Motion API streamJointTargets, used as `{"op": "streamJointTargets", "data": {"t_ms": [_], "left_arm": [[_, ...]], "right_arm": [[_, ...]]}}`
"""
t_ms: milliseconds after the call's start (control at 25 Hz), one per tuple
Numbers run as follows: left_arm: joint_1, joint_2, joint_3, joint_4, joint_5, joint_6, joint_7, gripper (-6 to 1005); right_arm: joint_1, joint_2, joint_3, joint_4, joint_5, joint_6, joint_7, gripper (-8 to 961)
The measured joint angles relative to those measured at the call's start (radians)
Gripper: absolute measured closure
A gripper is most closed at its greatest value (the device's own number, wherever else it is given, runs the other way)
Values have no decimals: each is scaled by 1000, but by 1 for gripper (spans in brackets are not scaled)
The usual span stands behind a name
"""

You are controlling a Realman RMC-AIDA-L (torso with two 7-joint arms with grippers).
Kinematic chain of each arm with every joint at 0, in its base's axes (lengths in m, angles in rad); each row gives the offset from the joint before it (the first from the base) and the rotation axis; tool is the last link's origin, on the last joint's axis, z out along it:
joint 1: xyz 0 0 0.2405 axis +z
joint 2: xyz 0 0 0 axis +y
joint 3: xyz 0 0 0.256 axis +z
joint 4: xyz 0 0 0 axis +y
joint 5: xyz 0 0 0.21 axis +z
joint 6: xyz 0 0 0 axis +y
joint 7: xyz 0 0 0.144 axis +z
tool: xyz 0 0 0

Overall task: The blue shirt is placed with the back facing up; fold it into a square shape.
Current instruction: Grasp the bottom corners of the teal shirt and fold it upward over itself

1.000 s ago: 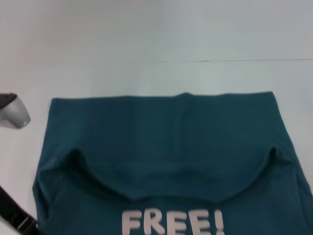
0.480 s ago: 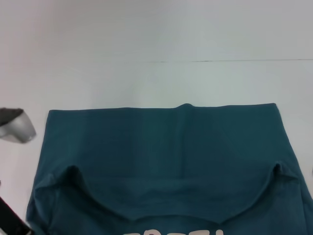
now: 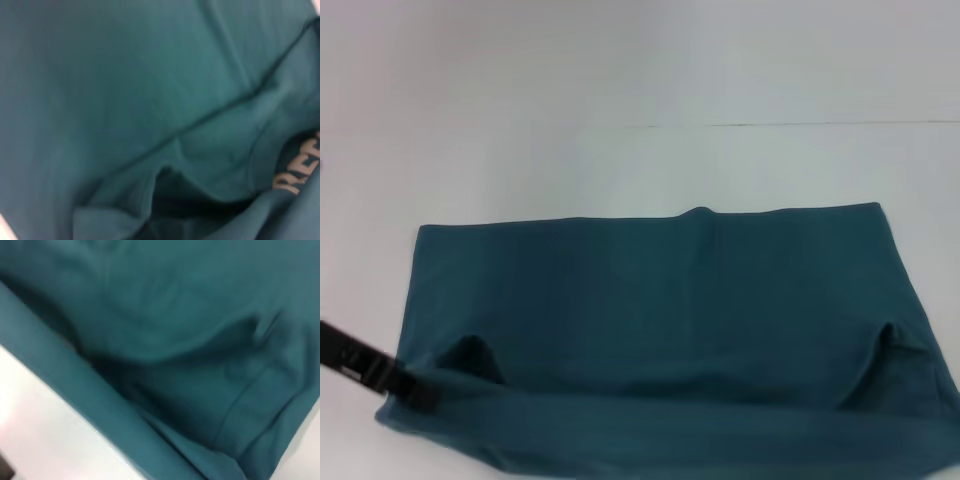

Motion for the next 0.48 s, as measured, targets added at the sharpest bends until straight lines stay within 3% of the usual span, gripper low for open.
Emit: {"op": "streamJointTargets", "data": {"t_ms": [280,480], "left_arm": [[-12,3,-17,13,-76,-77,4,947],[-23,-2,-16,12,-113,-181,0,947]], "right_arm": [[78,-11,146,-17,49,29,11,889],[119,4,176,-14,52,72,42,888]]}}
